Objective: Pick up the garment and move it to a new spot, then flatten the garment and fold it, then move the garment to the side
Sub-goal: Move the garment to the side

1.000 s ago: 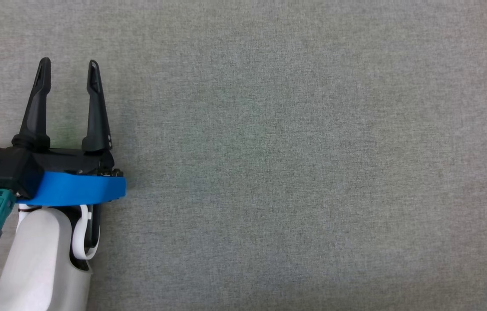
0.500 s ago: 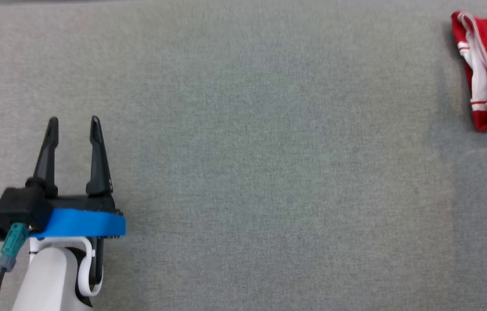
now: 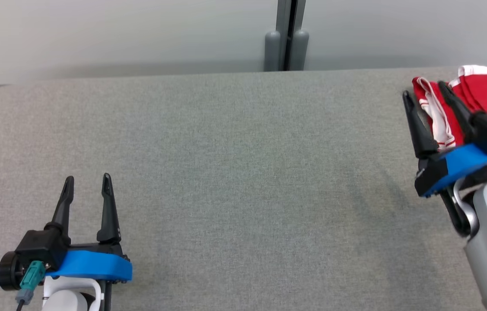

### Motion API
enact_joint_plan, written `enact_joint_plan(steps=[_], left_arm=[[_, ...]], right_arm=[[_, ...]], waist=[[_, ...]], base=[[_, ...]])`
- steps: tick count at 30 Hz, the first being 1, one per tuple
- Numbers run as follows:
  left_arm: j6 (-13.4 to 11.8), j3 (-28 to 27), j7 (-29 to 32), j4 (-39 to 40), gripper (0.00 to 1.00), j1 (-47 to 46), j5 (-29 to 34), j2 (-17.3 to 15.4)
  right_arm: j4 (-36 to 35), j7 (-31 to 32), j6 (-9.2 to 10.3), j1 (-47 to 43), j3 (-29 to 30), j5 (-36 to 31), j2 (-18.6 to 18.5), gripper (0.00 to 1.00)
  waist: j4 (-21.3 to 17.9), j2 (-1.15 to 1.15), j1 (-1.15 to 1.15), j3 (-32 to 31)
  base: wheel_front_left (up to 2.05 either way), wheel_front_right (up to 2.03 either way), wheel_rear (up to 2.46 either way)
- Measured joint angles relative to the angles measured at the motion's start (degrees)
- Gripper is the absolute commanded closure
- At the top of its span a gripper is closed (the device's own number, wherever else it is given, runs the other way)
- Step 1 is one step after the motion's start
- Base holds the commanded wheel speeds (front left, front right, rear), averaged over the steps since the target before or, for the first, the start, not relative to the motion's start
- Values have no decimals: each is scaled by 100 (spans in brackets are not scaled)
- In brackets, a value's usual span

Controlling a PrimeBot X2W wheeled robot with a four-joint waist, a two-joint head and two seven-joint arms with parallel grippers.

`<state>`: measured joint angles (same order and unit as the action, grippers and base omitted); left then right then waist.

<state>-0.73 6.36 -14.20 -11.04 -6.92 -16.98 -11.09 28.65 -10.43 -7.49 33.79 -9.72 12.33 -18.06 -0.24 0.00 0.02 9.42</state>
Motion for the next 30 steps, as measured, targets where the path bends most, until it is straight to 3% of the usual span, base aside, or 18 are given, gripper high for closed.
enact_joint_plan(steps=[14, 22, 30], left_arm=[[-22, 234, 49, -190, 0, 208, -48, 111], [-16, 279, 49, -288, 0, 217, -70, 93], [-110, 308, 134, -383, 0, 202, -68, 69]], right_arm=[[-1926, 390, 1, -2360, 1324, -291, 961, 0], [-2762, 595, 1, -3151, 1490, -459, 1414, 0], [-2861, 613, 1, -3288, 1477, -575, 1499, 0]], waist=[[-31, 0, -1, -521], [-24, 0, -1, -589], [2, 0, -2, -552]], base=[[0, 0, 0], [0, 0, 0], [0, 0, 0]])
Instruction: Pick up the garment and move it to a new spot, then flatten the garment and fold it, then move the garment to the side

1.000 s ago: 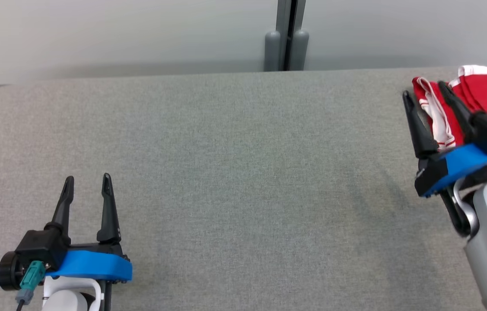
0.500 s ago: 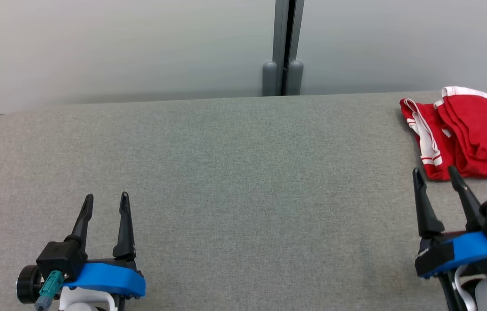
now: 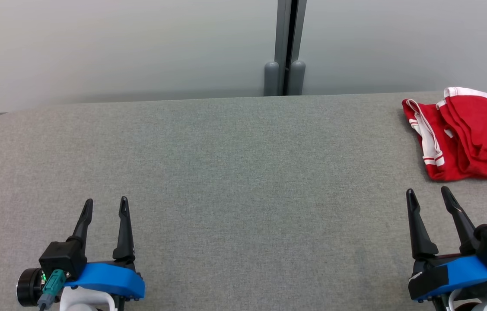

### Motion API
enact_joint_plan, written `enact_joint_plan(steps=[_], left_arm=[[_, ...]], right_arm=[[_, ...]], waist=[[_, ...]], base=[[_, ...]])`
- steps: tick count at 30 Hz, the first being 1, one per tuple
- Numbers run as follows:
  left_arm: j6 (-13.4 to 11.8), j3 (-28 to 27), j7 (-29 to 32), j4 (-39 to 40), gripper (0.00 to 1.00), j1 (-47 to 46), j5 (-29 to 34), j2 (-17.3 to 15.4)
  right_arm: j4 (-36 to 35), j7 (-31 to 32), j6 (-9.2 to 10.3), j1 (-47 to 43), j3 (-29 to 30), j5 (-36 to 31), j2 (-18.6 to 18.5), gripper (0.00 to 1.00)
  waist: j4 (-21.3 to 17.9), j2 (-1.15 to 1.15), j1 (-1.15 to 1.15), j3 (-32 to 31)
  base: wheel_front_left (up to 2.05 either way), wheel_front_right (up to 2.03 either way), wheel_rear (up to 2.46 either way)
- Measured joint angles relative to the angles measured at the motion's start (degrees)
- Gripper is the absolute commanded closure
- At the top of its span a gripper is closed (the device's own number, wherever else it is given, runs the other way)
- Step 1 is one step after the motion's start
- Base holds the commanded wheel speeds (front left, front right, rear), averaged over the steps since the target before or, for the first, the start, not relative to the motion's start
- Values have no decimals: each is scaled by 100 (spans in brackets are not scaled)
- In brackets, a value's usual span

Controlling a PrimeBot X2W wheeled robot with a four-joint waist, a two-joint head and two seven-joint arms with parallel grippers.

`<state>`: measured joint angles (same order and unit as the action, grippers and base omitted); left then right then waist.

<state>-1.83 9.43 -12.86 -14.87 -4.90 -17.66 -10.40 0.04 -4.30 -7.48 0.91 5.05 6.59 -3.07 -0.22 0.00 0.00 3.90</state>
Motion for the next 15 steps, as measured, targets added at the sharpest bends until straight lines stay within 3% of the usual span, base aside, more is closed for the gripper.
enact_joint_plan(steps=[11, 12, 15], left_arm=[[-35, 27, -10, -107, 0, -60, -62, -15], [-33, 32, -9, -136, 100, -46, -53, -9], [-32, 58, 20, -283, 100, 104, -60, 45]], right_arm=[[323, -116, 0, 11, -43, 86, 10, 0], [360, -113, 0, 1, -44, 86, 12, 100], [533, -99, 0, -18, -49, 91, 24, 100]], waist=[[24, 0, 0, -38], [24, 0, 0, -38], [25, 0, 0, -40]], base=[[0, 0, 0], [0, 0, 0], [0, 0, 0]])
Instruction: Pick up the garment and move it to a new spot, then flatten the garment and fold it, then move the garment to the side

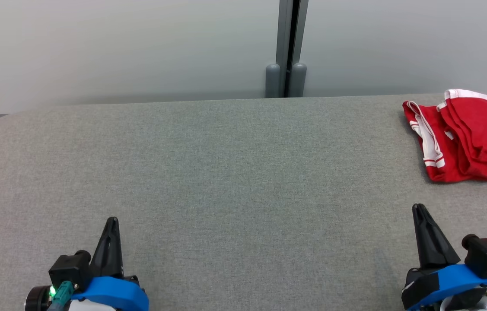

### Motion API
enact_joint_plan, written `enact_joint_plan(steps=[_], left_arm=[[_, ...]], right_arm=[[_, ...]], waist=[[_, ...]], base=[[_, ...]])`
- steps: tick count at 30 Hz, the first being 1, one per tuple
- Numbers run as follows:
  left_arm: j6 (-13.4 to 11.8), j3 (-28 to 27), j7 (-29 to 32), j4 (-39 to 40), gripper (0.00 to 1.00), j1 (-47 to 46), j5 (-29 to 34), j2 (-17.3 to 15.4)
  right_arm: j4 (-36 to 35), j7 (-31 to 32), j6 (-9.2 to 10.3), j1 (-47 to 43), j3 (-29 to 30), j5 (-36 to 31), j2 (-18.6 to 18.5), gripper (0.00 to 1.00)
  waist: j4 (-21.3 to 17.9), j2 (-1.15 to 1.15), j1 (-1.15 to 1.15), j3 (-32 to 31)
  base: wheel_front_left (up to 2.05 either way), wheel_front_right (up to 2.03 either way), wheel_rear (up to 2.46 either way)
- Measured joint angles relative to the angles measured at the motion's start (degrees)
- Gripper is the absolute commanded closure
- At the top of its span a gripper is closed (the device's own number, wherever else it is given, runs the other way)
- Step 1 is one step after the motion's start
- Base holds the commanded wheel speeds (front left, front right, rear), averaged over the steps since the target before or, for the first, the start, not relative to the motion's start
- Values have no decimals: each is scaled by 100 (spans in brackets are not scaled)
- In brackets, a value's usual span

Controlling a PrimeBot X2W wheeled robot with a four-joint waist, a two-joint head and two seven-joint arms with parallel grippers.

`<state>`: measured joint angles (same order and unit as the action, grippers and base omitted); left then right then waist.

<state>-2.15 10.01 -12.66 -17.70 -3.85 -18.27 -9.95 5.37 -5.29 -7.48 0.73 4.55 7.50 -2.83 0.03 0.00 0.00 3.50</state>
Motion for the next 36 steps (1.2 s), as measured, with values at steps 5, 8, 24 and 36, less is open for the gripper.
enact_joint_plan(steps=[5, 8, 24, 36], left_arm=[[20, -16, 87, -157, 100, 149, -219, 90], [67, -77, 158, -151, 100, 148, -521, 105], [221, -404, 519, -47, 100, 125, -1975, 232], [370, -613, 764, 18, 100, 86, -2909, 307]], right_arm=[[199, 58, 0, -8, -2, 255, 19, 100], [238, 112, 0, -5, 8, 599, 20, 100], [349, 322, 1, 24, 38, 2260, 20, 100], [447, 474, 1, 101, 64, 3329, 20, 100]], waist=[[0, 0, 0, -9], [0, 0, 0, -17], [0, 0, 0, -59], [-1, 0, 0, -91]], base=[[0, 0, 0], [0, 0, 0], [0, 0, 0], [0, 0, 0]])
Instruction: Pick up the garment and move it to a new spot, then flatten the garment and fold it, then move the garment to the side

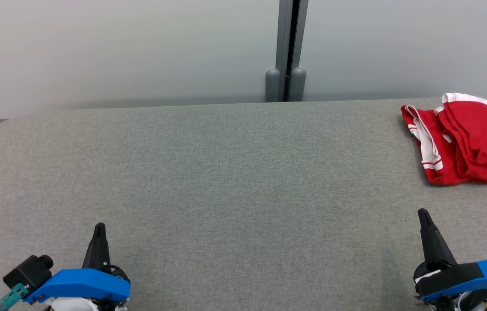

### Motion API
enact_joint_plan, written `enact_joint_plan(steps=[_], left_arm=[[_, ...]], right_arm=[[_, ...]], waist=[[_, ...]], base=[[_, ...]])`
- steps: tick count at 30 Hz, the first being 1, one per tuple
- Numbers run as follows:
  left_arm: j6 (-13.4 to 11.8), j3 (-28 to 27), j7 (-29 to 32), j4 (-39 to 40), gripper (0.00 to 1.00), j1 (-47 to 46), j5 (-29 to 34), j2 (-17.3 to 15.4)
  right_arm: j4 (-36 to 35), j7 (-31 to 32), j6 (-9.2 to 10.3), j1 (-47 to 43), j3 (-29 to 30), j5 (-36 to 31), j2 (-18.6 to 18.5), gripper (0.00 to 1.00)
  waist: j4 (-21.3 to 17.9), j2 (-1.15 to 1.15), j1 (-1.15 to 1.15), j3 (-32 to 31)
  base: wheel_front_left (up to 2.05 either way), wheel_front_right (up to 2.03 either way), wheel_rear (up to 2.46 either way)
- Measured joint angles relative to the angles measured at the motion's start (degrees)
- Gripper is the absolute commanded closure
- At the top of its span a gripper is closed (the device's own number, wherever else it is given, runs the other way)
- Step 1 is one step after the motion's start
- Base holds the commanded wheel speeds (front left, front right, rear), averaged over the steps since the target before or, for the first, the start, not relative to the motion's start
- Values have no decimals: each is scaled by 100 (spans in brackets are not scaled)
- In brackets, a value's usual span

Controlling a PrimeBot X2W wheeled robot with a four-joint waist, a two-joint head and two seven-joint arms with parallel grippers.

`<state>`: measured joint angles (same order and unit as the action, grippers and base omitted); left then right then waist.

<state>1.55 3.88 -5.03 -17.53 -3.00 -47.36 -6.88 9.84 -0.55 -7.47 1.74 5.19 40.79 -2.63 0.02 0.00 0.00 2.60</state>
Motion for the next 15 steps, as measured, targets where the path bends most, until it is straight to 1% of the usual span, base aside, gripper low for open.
enact_joint_plan(steps=[15], left_arm=[[124, -241, 254, 81, 100, -70, -999, 97]], right_arm=[[85, 151, 0, 71, 30, 1149, -1, 100]], waist=[[-1, 0, 0, -39]], base=[[0, 0, 0]])
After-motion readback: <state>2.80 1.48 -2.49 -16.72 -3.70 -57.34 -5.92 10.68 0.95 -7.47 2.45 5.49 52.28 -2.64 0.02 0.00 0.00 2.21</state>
